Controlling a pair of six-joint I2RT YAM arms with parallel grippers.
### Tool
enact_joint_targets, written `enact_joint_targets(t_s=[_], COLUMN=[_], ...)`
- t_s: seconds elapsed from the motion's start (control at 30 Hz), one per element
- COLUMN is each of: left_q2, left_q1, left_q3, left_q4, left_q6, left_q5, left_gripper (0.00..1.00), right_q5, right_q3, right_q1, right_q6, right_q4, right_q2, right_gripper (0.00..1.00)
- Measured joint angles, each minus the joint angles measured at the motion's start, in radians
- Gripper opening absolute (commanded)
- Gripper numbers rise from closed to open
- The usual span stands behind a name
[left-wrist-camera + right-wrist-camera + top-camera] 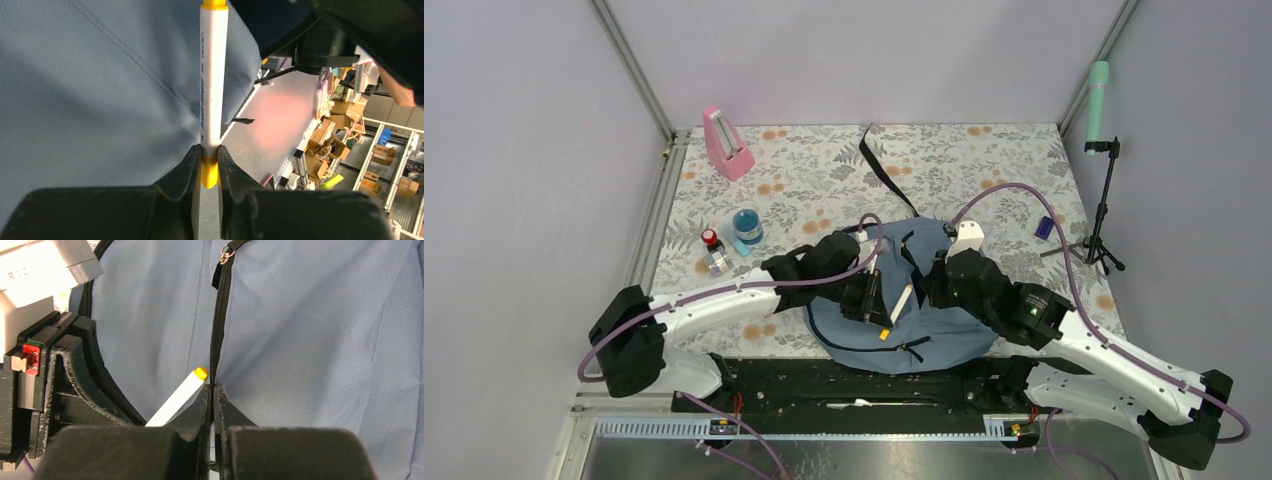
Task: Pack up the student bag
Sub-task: Place the stationery in the student bag.
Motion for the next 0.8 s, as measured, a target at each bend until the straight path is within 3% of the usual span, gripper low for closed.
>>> enact_joint_targets(t_s=[0.4, 0.8], left_q2=[0.160, 0.267], left_q1=[0.000, 0.050], left_q3=[0.073, 0.119], left_q4=[0.144, 0.351], left_q6=[-0.065, -0.198], left_q5=[0.087, 0.077], left_gripper=[0.00, 0.00], right_q5=[-0.029, -0.037], right_q3=[-0.002, -0.038], right_q1=[0.000, 0.000], right_q6=[-0.057, -0.056], right_q4=[0.000, 0.031], right_q2=[0.006, -0.026], right_gripper=[0.00, 0.00])
